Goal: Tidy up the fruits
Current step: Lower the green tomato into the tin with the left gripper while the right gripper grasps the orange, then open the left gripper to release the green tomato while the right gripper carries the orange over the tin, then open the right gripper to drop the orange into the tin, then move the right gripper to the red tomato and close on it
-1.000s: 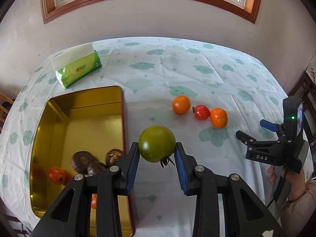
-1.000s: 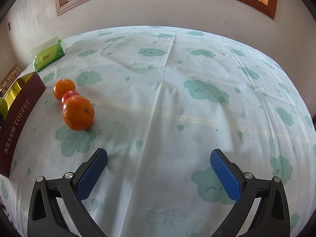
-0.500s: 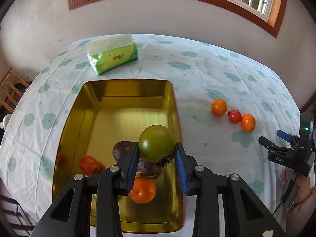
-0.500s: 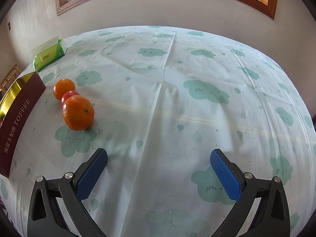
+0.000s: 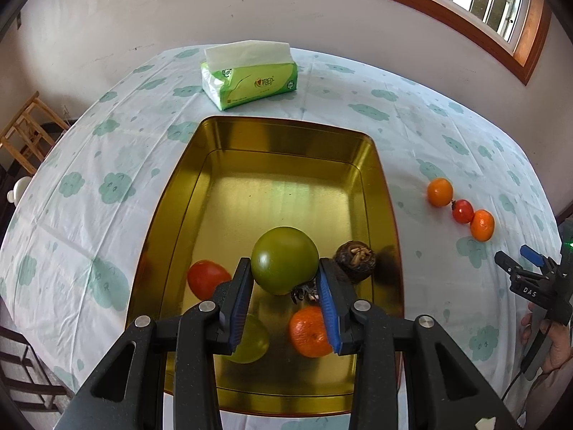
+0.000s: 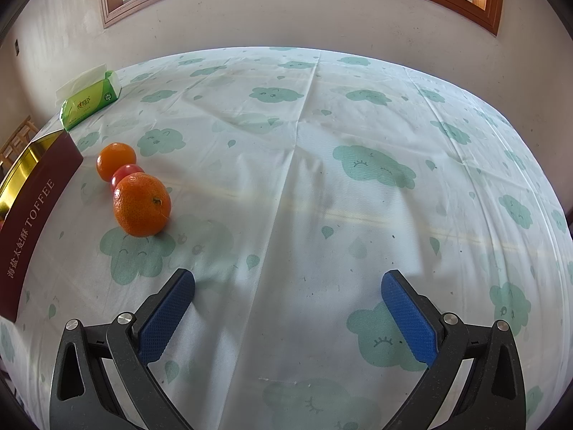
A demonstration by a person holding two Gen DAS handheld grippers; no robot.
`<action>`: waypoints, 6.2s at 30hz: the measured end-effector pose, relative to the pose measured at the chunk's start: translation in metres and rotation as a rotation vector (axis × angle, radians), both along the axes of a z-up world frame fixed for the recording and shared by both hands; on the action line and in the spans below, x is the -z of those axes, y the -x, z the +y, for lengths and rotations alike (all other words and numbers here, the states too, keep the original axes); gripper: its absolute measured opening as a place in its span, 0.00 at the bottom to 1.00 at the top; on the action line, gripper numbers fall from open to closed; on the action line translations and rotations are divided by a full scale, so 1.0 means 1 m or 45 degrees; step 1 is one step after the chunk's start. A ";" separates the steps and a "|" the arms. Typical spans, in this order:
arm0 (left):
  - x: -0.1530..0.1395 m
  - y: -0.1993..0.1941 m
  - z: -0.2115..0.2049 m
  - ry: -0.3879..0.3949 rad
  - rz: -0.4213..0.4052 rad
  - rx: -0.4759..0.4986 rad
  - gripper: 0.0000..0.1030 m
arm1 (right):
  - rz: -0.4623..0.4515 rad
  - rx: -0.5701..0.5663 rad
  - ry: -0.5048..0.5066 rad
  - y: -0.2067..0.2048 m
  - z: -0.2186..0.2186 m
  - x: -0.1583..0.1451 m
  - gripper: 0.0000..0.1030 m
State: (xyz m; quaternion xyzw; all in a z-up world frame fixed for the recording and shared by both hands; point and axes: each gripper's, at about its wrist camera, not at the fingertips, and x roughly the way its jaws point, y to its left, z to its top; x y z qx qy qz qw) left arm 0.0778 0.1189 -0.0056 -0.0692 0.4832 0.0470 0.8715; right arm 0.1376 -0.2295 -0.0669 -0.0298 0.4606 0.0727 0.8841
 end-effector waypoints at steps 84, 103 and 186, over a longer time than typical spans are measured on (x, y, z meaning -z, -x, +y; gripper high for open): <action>0.019 0.011 0.011 0.043 0.036 0.025 0.49 | -0.105 -0.207 -0.133 0.013 0.101 -0.051 0.35; -0.015 0.040 0.060 0.010 -0.095 -0.111 0.65 | -0.138 -0.615 -0.244 0.054 0.231 -0.084 0.35; -0.006 0.017 -0.007 -0.036 -0.009 0.074 0.65 | -0.068 -0.277 -0.140 0.007 0.113 -0.024 0.45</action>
